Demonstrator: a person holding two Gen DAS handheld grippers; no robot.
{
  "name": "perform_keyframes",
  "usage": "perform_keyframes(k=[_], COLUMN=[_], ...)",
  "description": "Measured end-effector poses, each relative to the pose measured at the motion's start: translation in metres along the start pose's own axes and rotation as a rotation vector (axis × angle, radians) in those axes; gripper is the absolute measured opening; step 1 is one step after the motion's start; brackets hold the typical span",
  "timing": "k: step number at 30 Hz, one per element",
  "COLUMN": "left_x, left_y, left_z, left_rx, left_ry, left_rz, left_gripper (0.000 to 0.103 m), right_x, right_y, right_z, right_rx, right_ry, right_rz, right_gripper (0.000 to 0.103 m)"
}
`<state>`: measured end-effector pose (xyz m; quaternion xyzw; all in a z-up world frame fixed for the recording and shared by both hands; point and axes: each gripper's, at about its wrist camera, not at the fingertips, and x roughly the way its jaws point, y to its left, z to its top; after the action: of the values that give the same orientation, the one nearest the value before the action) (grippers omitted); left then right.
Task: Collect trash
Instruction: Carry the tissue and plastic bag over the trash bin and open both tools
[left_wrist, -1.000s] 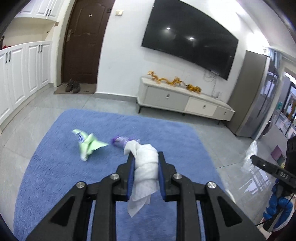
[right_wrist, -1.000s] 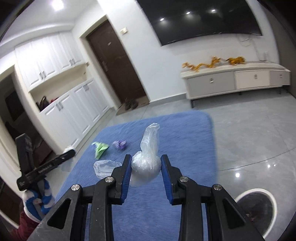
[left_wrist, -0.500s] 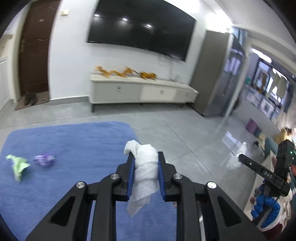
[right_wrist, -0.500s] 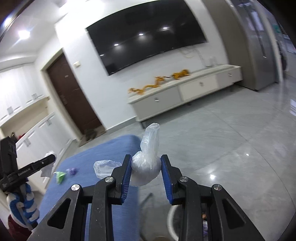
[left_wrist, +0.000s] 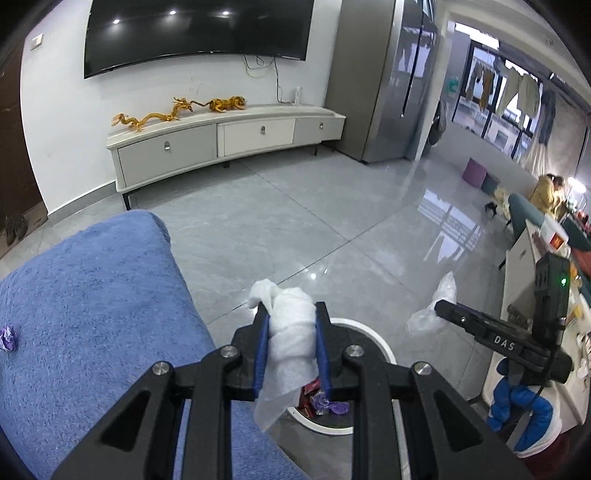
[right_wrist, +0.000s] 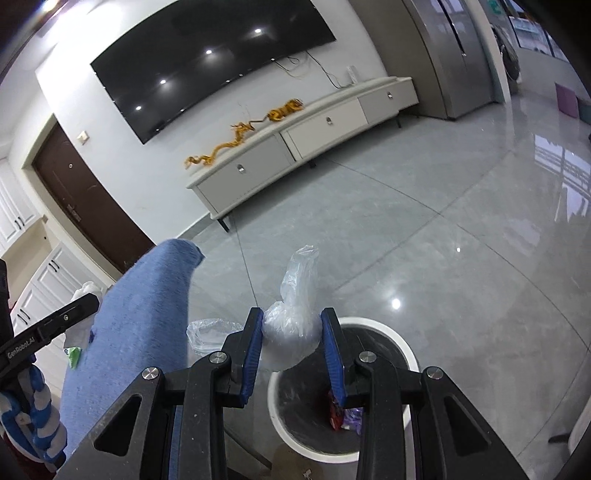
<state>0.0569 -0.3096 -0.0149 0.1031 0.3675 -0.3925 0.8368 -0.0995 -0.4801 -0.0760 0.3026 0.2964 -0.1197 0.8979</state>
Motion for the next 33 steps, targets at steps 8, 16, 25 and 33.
perform_keyframes(k=[8,16,25,33], left_x=[0.014,0.024,0.036,0.045], left_y=[-0.019,-0.021,-0.024,-0.027], left_z=[-0.014,-0.016,-0.016,-0.018], left_rx=[0.058,0.077,0.09,0.11], left_ry=[0.021,0.036,0.056,0.068], left_rz=[0.049,0.06,0.065,0.072], left_gripper=[0.021,0.021,0.021,0.021], right_x=[0.006,0.015,0.022,0.026], right_y=[-0.012,-0.017,-0.023,-0.023], right_z=[-0.005,-0.002,-0.005,-0.007], right_rx=[0.0,0.001,0.013,0.015], right_ry=[0.023,0.036,0.051,0.061], right_rz=[-0.006,0.008,0.007,0.01], right_gripper=[0.03,0.03,0.03,0.03])
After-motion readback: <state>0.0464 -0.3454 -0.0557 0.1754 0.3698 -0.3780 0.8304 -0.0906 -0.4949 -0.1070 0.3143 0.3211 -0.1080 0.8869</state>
